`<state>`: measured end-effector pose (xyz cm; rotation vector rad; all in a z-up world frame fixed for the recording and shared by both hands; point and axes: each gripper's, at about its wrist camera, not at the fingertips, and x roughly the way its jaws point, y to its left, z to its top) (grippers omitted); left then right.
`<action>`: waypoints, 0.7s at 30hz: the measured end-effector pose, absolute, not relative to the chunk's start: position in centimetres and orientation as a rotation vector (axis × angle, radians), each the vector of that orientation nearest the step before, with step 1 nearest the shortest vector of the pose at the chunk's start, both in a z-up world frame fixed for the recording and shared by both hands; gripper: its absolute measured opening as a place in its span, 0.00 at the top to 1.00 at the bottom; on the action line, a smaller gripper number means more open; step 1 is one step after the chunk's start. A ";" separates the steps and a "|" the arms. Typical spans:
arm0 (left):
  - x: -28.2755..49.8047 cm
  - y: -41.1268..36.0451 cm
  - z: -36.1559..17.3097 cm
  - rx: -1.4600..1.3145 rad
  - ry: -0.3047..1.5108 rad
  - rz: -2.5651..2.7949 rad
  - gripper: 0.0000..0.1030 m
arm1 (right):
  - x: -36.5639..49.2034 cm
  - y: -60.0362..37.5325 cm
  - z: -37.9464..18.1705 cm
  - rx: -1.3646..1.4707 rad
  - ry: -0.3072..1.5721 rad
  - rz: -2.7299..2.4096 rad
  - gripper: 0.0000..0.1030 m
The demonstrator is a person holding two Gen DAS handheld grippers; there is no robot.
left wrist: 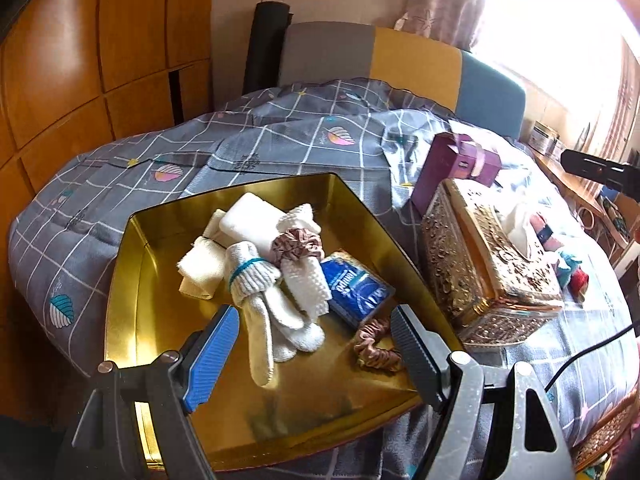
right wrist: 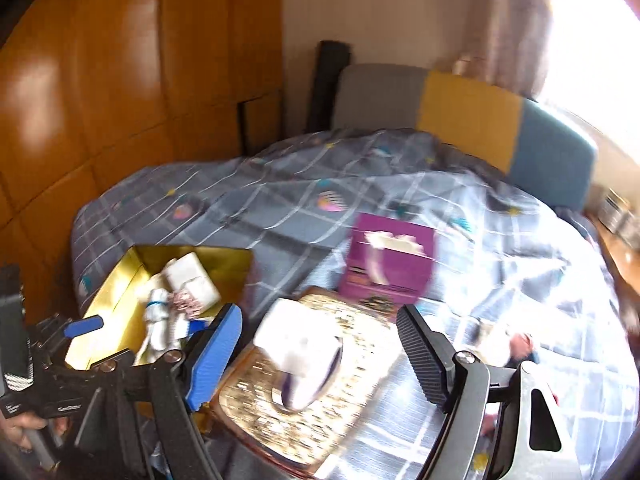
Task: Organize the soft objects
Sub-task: 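Move both tools back toward the plush toys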
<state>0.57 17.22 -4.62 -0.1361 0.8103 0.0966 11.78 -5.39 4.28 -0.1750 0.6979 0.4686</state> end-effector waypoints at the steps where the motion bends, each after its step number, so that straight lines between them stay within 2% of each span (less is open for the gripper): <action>1: 0.5 16.9 -4.6 -0.129 0.812 0.090 0.23 | 11.8 -6.1 4.2 -0.167 0.697 0.447 0.20; 10: 0.5 15.1 -4.1 -0.087 0.804 0.065 0.23 | 12.5 -13.2 1.7 -0.114 0.735 0.257 0.11; 21: 0.7 13.4 -2.1 -0.049 0.758 0.019 0.23 | 14.2 -25.5 -1.5 0.030 0.775 -0.058 0.11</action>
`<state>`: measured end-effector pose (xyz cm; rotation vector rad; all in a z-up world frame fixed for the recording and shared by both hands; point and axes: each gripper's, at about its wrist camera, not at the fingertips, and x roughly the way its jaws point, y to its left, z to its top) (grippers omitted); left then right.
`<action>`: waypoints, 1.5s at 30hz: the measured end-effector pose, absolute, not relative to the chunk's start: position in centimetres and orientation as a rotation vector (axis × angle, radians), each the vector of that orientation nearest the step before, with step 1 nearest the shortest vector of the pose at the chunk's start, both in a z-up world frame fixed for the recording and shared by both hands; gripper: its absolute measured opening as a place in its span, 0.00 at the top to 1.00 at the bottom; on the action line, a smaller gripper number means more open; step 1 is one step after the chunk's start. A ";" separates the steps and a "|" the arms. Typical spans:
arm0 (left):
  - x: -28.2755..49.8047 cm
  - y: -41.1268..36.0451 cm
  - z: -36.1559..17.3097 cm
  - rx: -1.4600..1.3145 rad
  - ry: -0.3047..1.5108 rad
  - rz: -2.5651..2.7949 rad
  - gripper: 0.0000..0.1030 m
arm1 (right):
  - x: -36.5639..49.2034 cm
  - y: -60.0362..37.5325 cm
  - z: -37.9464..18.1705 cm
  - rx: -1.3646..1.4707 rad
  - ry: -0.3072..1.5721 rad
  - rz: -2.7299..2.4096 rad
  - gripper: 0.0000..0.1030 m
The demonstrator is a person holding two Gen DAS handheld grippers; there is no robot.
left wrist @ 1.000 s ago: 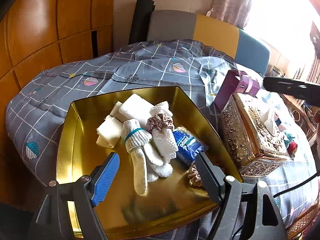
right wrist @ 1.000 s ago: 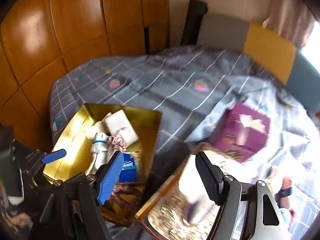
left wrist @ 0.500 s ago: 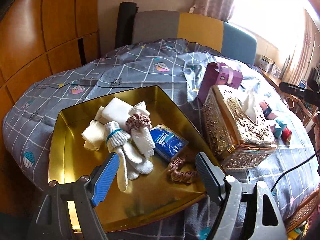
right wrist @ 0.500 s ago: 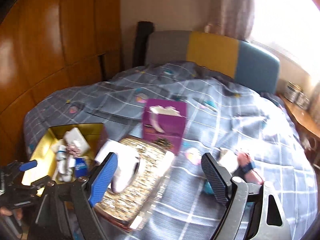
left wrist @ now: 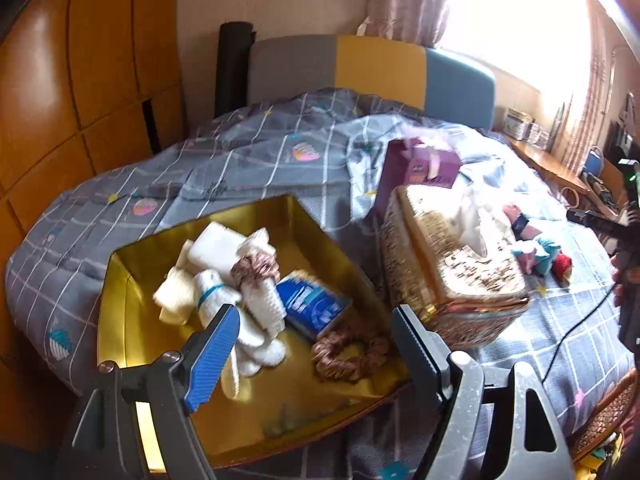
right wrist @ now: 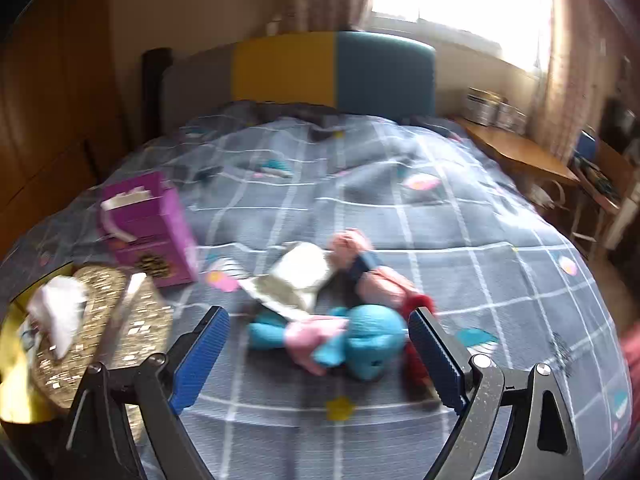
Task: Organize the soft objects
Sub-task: 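Move both tools back toward the plush toys, then grasp the white paper packet with the left tool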
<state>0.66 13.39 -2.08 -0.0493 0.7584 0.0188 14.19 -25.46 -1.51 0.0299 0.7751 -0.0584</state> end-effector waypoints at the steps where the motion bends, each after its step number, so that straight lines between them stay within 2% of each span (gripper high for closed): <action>1: 0.7 13.1 -1.7 -0.045 0.750 0.010 0.23 | 14.4 -26.6 -1.9 0.042 0.780 -0.087 0.11; 10: 2.0 7.8 2.1 0.025 0.683 -0.141 0.23 | 14.7 -35.1 -5.9 0.260 0.870 -0.267 0.11; 20: 6.7 -2.4 3.2 0.126 0.760 -0.333 0.23 | 14.1 -38.3 -6.5 0.513 0.883 -0.276 0.11; 31: 17.0 -12.1 -1.7 0.178 1.004 -0.378 0.23 | 13.8 -39.0 -7.3 0.609 0.935 -0.255 0.11; 45: 26.0 -19.1 -8.2 0.329 1.080 -0.332 0.23 | 12.1 -41.3 -7.3 0.821 0.874 -0.244 0.11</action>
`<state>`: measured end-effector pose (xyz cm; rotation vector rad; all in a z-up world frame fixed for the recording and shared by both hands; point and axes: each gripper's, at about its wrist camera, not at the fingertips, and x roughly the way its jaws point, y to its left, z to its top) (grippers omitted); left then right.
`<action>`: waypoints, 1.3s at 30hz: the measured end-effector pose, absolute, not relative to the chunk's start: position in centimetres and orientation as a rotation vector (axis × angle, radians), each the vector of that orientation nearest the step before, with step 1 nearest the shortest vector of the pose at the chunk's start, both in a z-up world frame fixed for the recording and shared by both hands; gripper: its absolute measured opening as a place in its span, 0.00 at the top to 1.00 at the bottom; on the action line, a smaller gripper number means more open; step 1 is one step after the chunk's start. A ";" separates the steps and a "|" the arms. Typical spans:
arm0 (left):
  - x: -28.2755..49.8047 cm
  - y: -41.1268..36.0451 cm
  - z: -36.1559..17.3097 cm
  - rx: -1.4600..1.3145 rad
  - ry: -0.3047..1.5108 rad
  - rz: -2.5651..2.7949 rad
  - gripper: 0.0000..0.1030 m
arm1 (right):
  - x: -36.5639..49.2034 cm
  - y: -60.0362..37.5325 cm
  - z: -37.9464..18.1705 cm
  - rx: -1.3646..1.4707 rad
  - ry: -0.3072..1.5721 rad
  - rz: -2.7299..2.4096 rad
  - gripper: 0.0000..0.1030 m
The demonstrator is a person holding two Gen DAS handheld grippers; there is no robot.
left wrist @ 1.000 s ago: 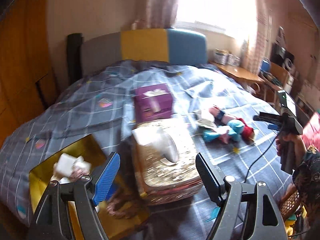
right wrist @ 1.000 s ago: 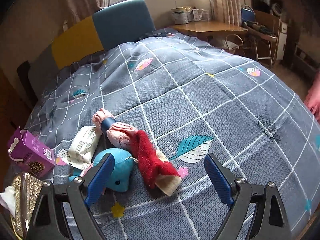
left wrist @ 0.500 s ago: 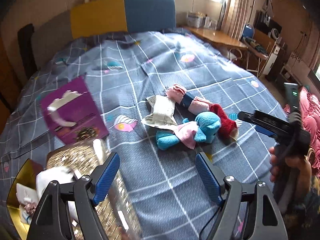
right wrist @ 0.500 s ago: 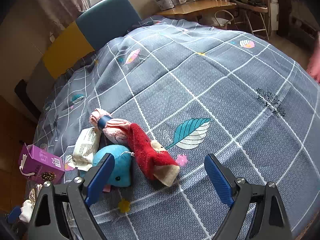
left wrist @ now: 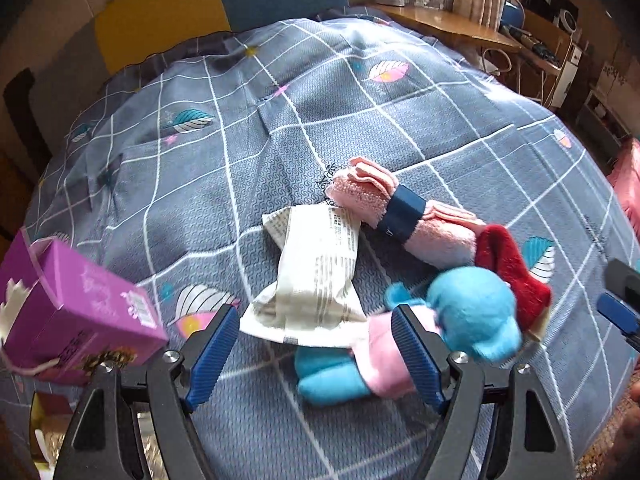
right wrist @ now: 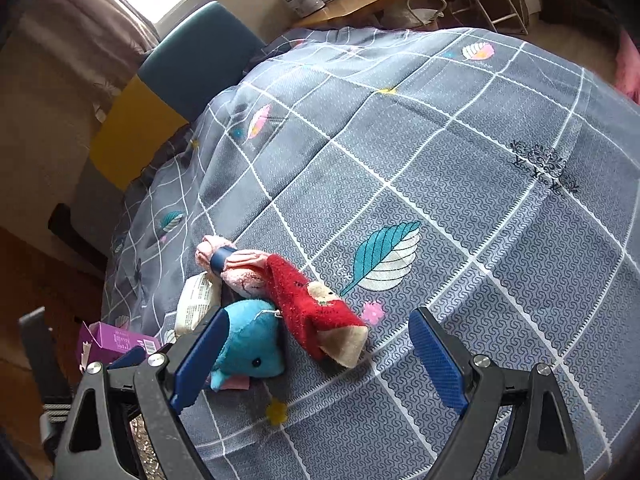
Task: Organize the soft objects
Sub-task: 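Grasp the white paper packet with the left tool, then carry the white packet toward the tray while the right tool grasps the red sock puppet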
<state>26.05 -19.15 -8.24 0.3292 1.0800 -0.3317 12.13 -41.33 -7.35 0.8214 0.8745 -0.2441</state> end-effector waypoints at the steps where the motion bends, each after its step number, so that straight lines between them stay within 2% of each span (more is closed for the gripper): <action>1: 26.6 -19.4 -8.7 0.339 1.086 -0.329 0.23 | 12.0 -41.7 -7.5 0.843 0.869 -0.245 0.11; 13: 30.7 -22.2 -12.1 0.419 1.111 -0.344 0.23 | 12.2 -41.4 -8.0 0.895 0.884 -0.181 0.10; 14: 30.9 -22.1 -12.2 0.412 1.111 -0.342 0.27 | 12.2 -41.4 -8.0 0.897 0.884 -0.182 0.10; 15: 31.0 -21.9 -12.4 0.401 1.113 -0.330 0.45 | 12.3 -41.5 -8.1 0.897 0.883 -0.184 0.10; 16: 31.1 -21.6 -12.6 0.374 1.131 -0.337 0.50 | 12.3 -41.5 -8.1 0.894 0.885 -0.189 0.10; 20: 30.6 -21.0 -12.6 0.352 1.123 -0.340 0.55 | 12.4 -41.2 -8.0 0.872 0.889 -0.182 0.10; 24: 30.2 -20.7 -12.2 0.356 1.161 -0.326 0.57 | 12.8 -40.9 -8.3 0.851 0.904 -0.187 0.10; 30: 30.6 -20.1 -8.6 0.309 1.142 -0.319 0.57 | 13.0 -40.8 -8.8 0.833 0.936 -0.186 0.10; 39: 33.9 -14.4 1.4 0.174 0.985 -0.212 0.57 | 13.4 -40.4 -9.7 0.798 0.975 -0.194 0.10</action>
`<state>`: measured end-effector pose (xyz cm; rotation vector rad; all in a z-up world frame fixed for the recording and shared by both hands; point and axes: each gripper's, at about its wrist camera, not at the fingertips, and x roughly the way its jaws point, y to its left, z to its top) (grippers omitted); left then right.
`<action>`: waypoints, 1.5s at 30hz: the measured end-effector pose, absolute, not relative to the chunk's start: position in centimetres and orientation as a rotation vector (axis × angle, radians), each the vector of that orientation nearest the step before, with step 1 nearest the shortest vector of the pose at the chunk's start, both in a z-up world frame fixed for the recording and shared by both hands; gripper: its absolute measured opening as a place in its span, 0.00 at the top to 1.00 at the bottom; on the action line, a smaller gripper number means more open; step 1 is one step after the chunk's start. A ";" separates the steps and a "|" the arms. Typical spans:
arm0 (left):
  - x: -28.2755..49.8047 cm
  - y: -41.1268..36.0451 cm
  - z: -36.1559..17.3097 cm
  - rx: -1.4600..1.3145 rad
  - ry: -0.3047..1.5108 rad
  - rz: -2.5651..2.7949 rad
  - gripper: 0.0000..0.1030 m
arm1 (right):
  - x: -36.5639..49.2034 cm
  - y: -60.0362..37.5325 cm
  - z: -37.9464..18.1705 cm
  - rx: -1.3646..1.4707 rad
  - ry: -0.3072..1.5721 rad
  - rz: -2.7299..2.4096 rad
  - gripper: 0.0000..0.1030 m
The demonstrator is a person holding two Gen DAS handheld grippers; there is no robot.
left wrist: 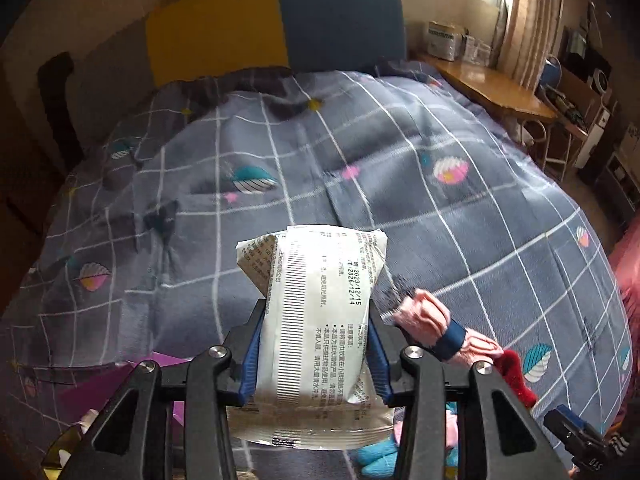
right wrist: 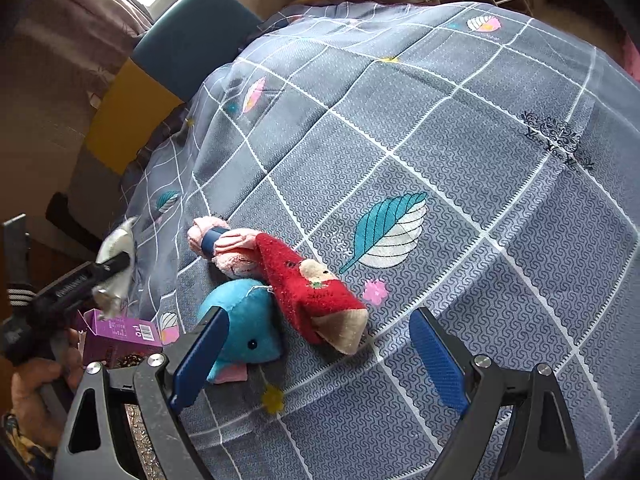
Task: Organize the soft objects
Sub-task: 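Carry the white packet toward the tray while the right tool grasps the red sock puppet, then lower the white packet into the gold tray and open the left tool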
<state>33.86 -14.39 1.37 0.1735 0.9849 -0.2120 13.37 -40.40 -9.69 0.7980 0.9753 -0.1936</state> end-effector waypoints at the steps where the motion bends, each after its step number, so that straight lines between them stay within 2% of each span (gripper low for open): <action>1: 34.4 -13.1 2.4 0.158 0.969 -0.187 0.57 | 13.4 -40.5 -9.7 0.795 0.980 -0.194 0.10; 6: 35.1 -5.0 5.6 0.070 0.925 -0.051 0.57 | 13.5 -40.2 -10.0 0.770 0.998 -0.197 0.10; 11: 33.1 3.6 6.6 -0.030 0.903 0.060 0.57 | 13.8 -39.8 -10.0 0.735 1.013 -0.201 0.10; 17: 27.9 11.8 4.3 -0.119 0.894 0.126 0.57 | 14.4 -38.8 -10.1 0.673 1.034 -0.194 0.10; 23: 21.5 15.9 0.6 -0.209 0.908 0.119 0.57 | 14.7 -38.5 -10.3 0.614 1.045 -0.225 0.14; 26: 18.2 16.7 -1.1 -0.230 0.912 0.097 0.57 | 14.6 -39.0 -9.9 0.593 1.015 -0.253 0.18; 30: 14.7 17.4 -2.9 -0.261 0.939 0.063 0.57 | 15.4 -38.4 -9.9 0.502 1.024 -0.252 0.30; 38: 9.5 17.9 -4.9 -0.281 0.950 0.040 0.57 | 18.7 -35.1 -11.6 0.171 1.109 -0.197 0.37; 40: 8.6 18.1 -5.4 -0.302 0.953 0.044 0.57 | 19.2 -34.5 -12.2 0.108 1.113 -0.179 0.45; 42: 7.9 18.3 -5.8 -0.320 0.955 0.050 0.57 | 19.3 -34.0 -12.6 0.097 1.123 -0.147 0.69; 45: 7.1 18.2 -6.4 -0.325 0.962 0.058 0.57 | 19.1 -33.3 -12.6 0.041 1.124 -0.143 0.70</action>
